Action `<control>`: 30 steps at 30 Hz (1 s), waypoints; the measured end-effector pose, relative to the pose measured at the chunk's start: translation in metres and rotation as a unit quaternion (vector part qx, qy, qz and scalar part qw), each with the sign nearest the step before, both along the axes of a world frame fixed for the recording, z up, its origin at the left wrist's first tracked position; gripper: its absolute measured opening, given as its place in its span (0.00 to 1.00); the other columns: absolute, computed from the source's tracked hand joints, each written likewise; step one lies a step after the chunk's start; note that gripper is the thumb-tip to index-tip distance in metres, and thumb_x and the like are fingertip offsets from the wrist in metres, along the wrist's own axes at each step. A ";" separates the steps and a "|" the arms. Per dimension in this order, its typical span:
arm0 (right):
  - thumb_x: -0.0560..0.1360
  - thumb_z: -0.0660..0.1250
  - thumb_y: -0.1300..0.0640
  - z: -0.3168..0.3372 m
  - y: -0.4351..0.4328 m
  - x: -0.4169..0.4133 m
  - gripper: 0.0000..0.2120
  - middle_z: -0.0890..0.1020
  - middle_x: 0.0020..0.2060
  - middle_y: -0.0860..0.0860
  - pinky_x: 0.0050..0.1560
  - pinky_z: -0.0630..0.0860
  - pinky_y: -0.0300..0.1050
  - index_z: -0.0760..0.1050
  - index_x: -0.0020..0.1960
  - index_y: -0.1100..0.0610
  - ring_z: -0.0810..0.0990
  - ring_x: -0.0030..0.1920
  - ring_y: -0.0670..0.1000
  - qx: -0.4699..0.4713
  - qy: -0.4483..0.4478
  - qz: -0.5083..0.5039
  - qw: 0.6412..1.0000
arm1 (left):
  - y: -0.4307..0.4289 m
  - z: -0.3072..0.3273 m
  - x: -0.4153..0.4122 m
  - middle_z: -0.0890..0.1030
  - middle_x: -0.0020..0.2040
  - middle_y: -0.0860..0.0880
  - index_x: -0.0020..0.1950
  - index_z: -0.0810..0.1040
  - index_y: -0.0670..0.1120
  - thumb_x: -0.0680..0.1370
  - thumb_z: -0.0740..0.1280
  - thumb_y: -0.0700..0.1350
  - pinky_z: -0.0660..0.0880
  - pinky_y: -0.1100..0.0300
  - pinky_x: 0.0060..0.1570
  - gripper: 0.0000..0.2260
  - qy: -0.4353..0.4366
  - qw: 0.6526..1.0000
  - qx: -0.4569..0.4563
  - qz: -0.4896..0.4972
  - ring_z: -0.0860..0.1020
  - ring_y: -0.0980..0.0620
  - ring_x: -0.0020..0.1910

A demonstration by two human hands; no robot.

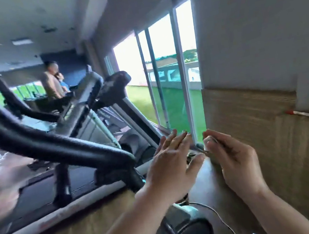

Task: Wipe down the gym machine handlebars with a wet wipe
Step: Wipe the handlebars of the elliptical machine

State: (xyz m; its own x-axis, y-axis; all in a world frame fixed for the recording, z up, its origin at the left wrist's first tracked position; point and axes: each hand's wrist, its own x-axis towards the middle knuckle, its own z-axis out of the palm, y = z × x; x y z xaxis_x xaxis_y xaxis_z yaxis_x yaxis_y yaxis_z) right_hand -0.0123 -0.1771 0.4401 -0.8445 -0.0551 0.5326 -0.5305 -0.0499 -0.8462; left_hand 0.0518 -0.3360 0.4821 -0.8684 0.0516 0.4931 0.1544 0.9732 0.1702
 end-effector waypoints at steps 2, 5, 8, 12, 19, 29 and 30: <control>0.80 0.72 0.60 0.017 -0.026 0.009 0.11 0.89 0.54 0.45 0.58 0.82 0.36 0.86 0.61 0.52 0.87 0.54 0.38 -0.008 0.019 0.040 0.999 | -0.017 0.022 0.026 0.59 0.85 0.54 0.85 0.59 0.51 0.85 0.53 0.62 0.41 0.58 0.83 0.30 0.016 0.999 -0.026 0.040 0.49 0.56 0.85; 0.80 0.72 0.59 0.043 -0.061 0.027 0.12 0.89 0.55 0.44 0.53 0.82 0.34 0.85 0.62 0.50 0.86 0.48 0.34 -0.010 0.049 0.096 0.994 | -0.033 0.051 0.065 0.56 0.86 0.53 0.85 0.56 0.50 0.85 0.52 0.62 0.38 0.57 0.83 0.31 0.030 0.994 -0.064 0.078 0.47 0.54 0.85; 0.80 0.71 0.61 0.070 -0.092 0.051 0.16 0.89 0.52 0.37 0.55 0.82 0.36 0.84 0.58 0.41 0.87 0.52 0.36 -0.029 0.075 0.152 0.985 | -0.043 0.072 0.099 0.59 0.85 0.51 0.85 0.57 0.48 0.84 0.50 0.63 0.44 0.51 0.84 0.33 0.063 0.984 -0.126 0.107 0.49 0.52 0.86; 0.80 0.71 0.62 0.100 -0.131 0.081 0.16 0.90 0.51 0.40 0.57 0.83 0.45 0.85 0.59 0.42 0.88 0.52 0.42 -0.058 0.099 0.201 0.973 | -0.068 0.103 0.145 0.67 0.82 0.51 0.82 0.65 0.47 0.85 0.52 0.61 0.44 0.54 0.83 0.30 0.144 0.963 -0.178 0.145 0.56 0.51 0.85; 0.79 0.73 0.59 0.149 -0.190 0.135 0.15 0.89 0.50 0.35 0.54 0.80 0.33 0.85 0.63 0.46 0.87 0.51 0.36 -0.074 0.183 0.195 0.961 | -0.131 0.144 0.205 0.63 0.84 0.51 0.80 0.69 0.46 0.84 0.56 0.52 0.43 0.53 0.84 0.25 0.230 0.937 -0.220 0.141 0.53 0.51 0.86; 0.85 0.60 0.49 0.124 -0.222 0.188 0.31 0.60 0.84 0.49 0.79 0.60 0.34 0.56 0.84 0.56 0.59 0.83 0.42 0.052 0.370 0.102 0.922 | -0.186 0.152 0.220 0.50 0.87 0.46 0.84 0.56 0.39 0.87 0.49 0.58 0.47 0.55 0.83 0.31 0.233 0.965 -0.118 -0.010 0.47 0.46 0.86; 0.84 0.59 0.48 0.115 -0.221 0.190 0.33 0.55 0.85 0.53 0.81 0.58 0.41 0.53 0.85 0.58 0.55 0.85 0.47 0.086 0.396 0.089 0.910 | -0.187 0.152 0.218 0.50 0.87 0.46 0.84 0.55 0.39 0.87 0.47 0.60 0.46 0.56 0.83 0.33 0.233 0.967 -0.104 -0.021 0.46 0.46 0.86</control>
State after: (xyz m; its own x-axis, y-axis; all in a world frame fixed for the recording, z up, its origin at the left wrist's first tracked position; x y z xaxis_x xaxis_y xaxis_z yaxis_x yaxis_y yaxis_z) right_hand 0.1772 -0.3981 0.5549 -0.1693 -0.2935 0.9408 -0.9739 -0.0965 -0.2053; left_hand 0.2698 -0.5226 0.6337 -0.5492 0.2227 0.8055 0.2070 0.9701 -0.1270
